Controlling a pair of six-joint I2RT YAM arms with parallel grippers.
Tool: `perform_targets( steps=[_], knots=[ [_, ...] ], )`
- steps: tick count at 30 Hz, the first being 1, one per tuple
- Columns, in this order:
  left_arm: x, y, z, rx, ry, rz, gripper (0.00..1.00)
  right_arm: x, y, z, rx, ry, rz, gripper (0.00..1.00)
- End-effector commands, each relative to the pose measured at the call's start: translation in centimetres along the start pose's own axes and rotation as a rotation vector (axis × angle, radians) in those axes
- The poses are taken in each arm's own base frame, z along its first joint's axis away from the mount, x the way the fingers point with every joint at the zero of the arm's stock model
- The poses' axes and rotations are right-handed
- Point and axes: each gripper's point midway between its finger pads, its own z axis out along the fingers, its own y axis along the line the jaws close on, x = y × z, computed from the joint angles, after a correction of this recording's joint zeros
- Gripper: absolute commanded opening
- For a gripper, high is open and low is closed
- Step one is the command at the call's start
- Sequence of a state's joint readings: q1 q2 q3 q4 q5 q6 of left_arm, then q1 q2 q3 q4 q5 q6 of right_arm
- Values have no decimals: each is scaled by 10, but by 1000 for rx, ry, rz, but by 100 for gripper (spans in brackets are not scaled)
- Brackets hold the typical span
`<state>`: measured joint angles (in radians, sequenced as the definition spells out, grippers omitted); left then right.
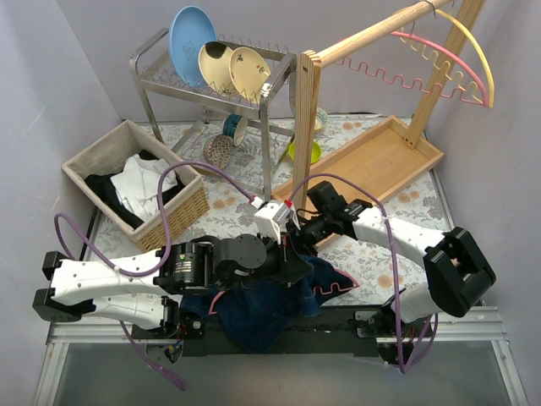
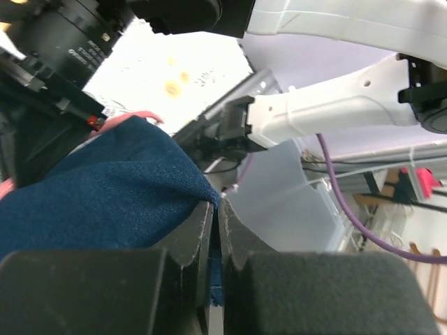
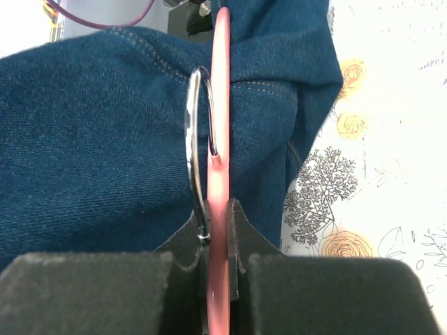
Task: Place the skirt on the hanger
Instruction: Place skirt on hanger
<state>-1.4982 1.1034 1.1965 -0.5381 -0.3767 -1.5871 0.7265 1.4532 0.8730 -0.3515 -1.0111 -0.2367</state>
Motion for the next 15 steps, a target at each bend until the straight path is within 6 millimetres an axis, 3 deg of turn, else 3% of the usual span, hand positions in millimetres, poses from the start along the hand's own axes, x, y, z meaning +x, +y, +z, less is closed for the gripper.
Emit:
perform_targets(
  steps=[1, 3, 6, 8, 9, 10, 12, 15],
  knots=[
    [3, -40, 9, 163, 67, 2, 0, -18, 24, -12, -31, -45, -121, 1],
    [33, -39, 28, 164, 176, 25, 0, -21, 31, -16, -40, -55, -163, 1],
    [57, -27, 50, 102, 251, 45, 0, -23, 44, -21, -62, -66, -205, 1],
    [63, -19, 57, 59, 267, 63, 0, -24, 49, -25, -53, -72, -231, 1],
    [65, -15, 60, 42, 263, 72, 18, -22, 49, -26, -46, -68, -236, 1],
    [67, -12, 64, 34, 266, 80, 28, -22, 51, -28, -37, -72, -251, 1],
    [70, -11, 68, 41, 277, 92, 25, -20, 52, -30, -19, -65, -261, 1],
    [76, -16, 76, 68, 299, 103, 38, -21, 54, -35, 16, -59, -287, 1]
  ],
)
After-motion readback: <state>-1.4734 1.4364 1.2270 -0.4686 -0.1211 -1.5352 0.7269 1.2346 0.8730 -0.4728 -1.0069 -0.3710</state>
